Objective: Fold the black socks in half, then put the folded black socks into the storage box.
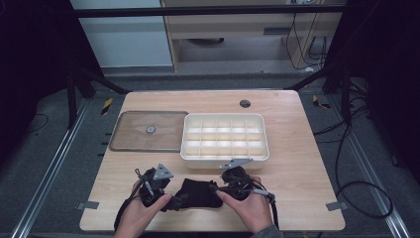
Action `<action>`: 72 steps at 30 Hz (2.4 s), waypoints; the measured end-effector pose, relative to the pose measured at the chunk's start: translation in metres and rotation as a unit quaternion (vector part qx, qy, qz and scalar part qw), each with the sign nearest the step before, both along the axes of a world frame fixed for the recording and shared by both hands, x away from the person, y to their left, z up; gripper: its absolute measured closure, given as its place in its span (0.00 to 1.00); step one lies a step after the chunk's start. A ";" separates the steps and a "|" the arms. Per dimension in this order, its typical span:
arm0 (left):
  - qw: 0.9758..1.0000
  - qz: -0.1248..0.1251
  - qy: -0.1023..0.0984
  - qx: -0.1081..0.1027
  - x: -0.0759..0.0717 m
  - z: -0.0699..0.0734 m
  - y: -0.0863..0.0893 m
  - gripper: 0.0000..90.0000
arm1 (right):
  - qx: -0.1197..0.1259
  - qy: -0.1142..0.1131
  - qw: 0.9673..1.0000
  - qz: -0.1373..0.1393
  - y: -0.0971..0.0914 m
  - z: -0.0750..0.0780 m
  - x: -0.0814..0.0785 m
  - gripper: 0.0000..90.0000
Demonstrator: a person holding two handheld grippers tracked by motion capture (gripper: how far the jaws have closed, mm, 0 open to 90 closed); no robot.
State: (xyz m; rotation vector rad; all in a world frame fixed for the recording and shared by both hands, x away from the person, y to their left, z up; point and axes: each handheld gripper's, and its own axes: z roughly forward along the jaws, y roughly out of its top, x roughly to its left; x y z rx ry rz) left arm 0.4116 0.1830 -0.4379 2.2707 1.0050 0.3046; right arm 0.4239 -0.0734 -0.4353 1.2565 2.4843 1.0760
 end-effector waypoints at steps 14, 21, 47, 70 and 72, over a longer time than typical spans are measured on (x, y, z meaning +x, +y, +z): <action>0.999 -0.017 -0.009 0.027 -0.018 -0.019 0.013 0.19 | -0.006 0.021 1.000 0.006 0.011 -0.008 0.008 0.70; 0.999 -0.033 0.001 0.029 -0.016 -0.029 0.007 0.38 | -0.014 0.014 1.000 -0.013 0.013 -0.009 0.011 0.68; 0.997 -0.063 0.034 0.040 -0.005 -0.041 0.007 0.65 | -0.035 0.057 0.998 -0.007 0.018 -0.033 0.010 0.58; 0.996 -0.076 0.040 0.038 0.001 -0.029 0.001 0.94 | -0.069 0.043 0.997 0.006 0.016 -0.042 -0.007 0.62; 0.996 -0.077 0.040 0.037 0.001 -0.028 0.002 0.94 | -0.070 0.040 0.997 0.010 0.017 -0.043 -0.009 0.64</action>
